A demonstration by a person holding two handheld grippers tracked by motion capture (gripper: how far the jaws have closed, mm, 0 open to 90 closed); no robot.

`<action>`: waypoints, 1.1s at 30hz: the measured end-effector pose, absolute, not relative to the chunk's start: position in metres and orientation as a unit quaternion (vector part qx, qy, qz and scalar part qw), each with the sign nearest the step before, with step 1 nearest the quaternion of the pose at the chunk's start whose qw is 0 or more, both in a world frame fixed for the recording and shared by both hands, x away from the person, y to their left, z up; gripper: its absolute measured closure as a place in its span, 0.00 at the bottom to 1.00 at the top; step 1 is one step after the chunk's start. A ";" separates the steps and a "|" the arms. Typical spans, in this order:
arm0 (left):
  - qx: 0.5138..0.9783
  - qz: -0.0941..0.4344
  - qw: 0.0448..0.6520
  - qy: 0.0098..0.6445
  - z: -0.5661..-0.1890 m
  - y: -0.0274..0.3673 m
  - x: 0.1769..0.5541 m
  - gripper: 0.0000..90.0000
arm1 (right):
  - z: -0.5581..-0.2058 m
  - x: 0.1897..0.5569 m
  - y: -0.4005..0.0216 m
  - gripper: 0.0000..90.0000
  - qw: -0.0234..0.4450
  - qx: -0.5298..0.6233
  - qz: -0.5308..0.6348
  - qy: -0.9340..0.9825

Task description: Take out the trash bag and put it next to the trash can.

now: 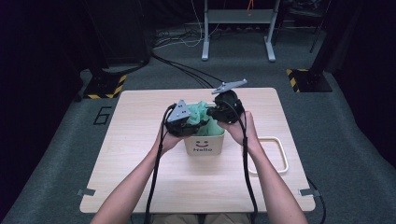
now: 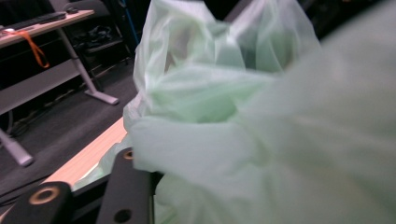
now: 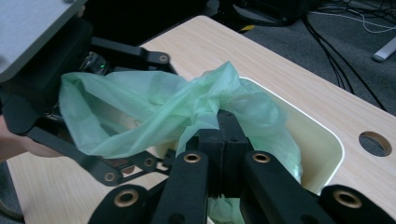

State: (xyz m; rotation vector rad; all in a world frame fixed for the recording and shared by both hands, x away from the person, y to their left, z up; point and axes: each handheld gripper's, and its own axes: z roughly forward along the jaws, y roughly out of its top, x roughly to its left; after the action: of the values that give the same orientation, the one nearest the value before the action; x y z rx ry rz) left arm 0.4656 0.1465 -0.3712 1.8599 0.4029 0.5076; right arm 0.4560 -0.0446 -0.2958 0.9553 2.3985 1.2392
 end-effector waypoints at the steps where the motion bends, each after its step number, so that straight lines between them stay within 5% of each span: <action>1: 0.786 0.211 0.557 0.169 -0.372 0.147 0.466 0.65 | -0.297 0.455 -0.043 1.00 0.135 0.328 0.428 0.831; 7: 0.780 0.187 0.576 0.155 -0.377 0.149 0.467 0.91 | -0.301 0.455 -0.041 1.00 0.121 0.318 0.431 0.836; 9: 0.781 0.185 0.576 0.155 -0.378 0.151 0.467 0.96 | -0.302 0.456 -0.044 0.91 0.117 0.323 0.437 0.831; 13: 0.782 0.178 0.577 0.154 -0.378 0.158 0.468 0.97 | -0.300 0.458 -0.059 0.73 0.109 0.331 0.457 0.819; 25: 0.794 0.162 0.572 0.127 -0.372 0.164 0.463 0.97 | -0.314 0.495 -0.080 0.39 0.088 0.401 0.450 0.793; 33: 0.805 0.149 0.567 0.090 -0.370 0.161 0.459 0.97 | -0.327 0.531 -0.050 0.28 0.043 0.414 0.404 0.814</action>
State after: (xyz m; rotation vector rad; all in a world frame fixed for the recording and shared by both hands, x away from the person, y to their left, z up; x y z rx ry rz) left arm 0.4586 0.1612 -0.3695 1.8934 0.2117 0.3494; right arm 0.5312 -0.0495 -0.3270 1.2676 2.4902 1.2368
